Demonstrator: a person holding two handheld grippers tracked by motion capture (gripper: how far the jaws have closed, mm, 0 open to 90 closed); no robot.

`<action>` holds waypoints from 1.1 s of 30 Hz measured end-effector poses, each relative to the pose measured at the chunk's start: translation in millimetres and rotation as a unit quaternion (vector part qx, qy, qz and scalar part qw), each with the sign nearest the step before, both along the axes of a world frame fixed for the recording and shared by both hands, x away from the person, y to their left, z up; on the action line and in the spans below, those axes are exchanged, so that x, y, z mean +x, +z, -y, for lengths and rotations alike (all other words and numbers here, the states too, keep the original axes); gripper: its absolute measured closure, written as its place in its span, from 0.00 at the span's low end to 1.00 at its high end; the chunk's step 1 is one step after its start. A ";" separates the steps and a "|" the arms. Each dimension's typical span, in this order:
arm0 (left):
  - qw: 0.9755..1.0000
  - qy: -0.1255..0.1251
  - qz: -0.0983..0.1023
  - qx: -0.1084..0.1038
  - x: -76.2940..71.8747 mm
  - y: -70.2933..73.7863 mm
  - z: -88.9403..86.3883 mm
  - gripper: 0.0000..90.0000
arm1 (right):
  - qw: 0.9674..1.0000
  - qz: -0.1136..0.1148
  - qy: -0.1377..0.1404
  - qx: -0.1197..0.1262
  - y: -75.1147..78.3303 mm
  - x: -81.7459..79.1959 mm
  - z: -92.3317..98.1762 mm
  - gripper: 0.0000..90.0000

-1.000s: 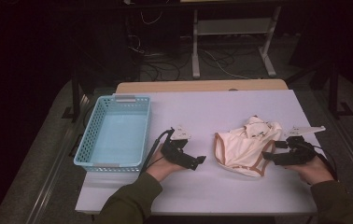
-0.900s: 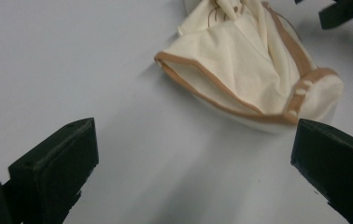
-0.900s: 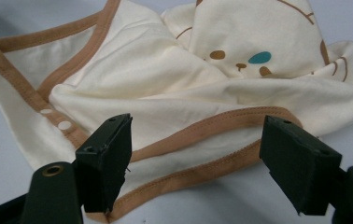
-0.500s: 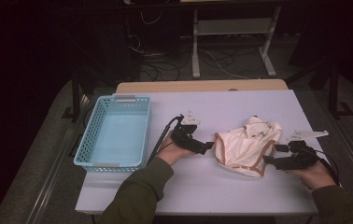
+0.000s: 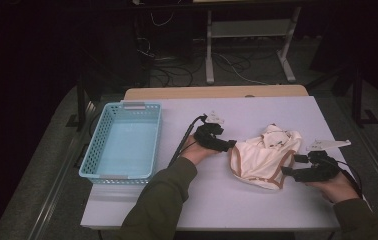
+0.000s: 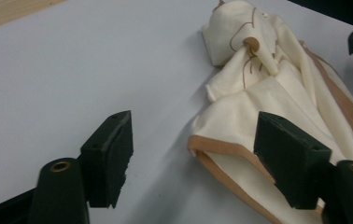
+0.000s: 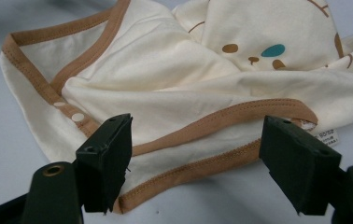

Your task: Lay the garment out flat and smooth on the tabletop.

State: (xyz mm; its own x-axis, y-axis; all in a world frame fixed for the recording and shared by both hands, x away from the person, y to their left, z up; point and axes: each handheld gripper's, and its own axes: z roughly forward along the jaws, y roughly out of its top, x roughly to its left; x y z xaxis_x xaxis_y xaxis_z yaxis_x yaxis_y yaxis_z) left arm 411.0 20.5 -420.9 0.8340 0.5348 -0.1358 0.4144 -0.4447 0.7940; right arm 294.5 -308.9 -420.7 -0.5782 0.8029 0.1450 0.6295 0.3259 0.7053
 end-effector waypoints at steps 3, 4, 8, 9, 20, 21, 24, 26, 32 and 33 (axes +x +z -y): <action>1.000 -0.001 -0.010 0.005 7.0 -3.4 6.4 0.37 | 1.000 0.000 0.000 0.000 0.2 0.0 0.2 0.27; 1.000 -0.003 -0.014 0.007 9.4 -5.1 8.6 0.38 | 1.000 0.001 -0.001 -0.001 0.4 0.0 0.4 0.27; 0.999 -0.011 -0.031 0.015 15.7 -11.0 14.6 0.45 | 1.000 0.002 0.000 -0.001 0.7 0.1 1.5 0.28; 0.999 -0.012 -0.030 0.022 16.5 -12.5 15.9 0.47 | 1.000 0.002 0.000 -0.001 0.7 0.1 1.9 0.28; 0.997 -0.025 -0.071 0.032 19.4 -24.2 18.8 0.68 | 1.000 0.003 -0.001 -0.002 0.9 0.0 2.6 0.28; 0.996 -0.027 -0.075 0.030 19.4 -24.3 18.6 0.69 | 1.000 0.003 -0.001 -0.002 0.9 0.0 2.8 0.28; 0.996 -0.031 -0.079 0.029 18.9 -23.9 18.4 0.79 | 1.000 0.003 -0.001 -0.001 1.4 -0.1 3.4 0.29; 0.996 -0.036 -0.076 0.032 18.8 -23.4 18.2 0.88 | 1.000 0.004 -0.002 -0.001 1.6 0.1 3.6 0.29; 0.995 -0.043 -0.079 0.032 16.4 -19.5 13.9 0.97 | 1.000 0.004 -0.001 -0.002 1.2 0.1 4.2 0.29; 0.995 -0.045 -0.077 0.033 15.6 -18.2 11.9 0.97 | 1.000 0.004 -0.002 -0.003 1.1 0.2 4.3 0.29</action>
State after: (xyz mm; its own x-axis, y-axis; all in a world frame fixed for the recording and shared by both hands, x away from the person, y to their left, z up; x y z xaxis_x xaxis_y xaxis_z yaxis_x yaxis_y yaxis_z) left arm 426.6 8.7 -439.0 0.8504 0.4717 -0.2329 0.4858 -0.5343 0.6917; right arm 294.7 -313.2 -419.6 -0.5765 0.8057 0.1361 0.6251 0.3276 0.7085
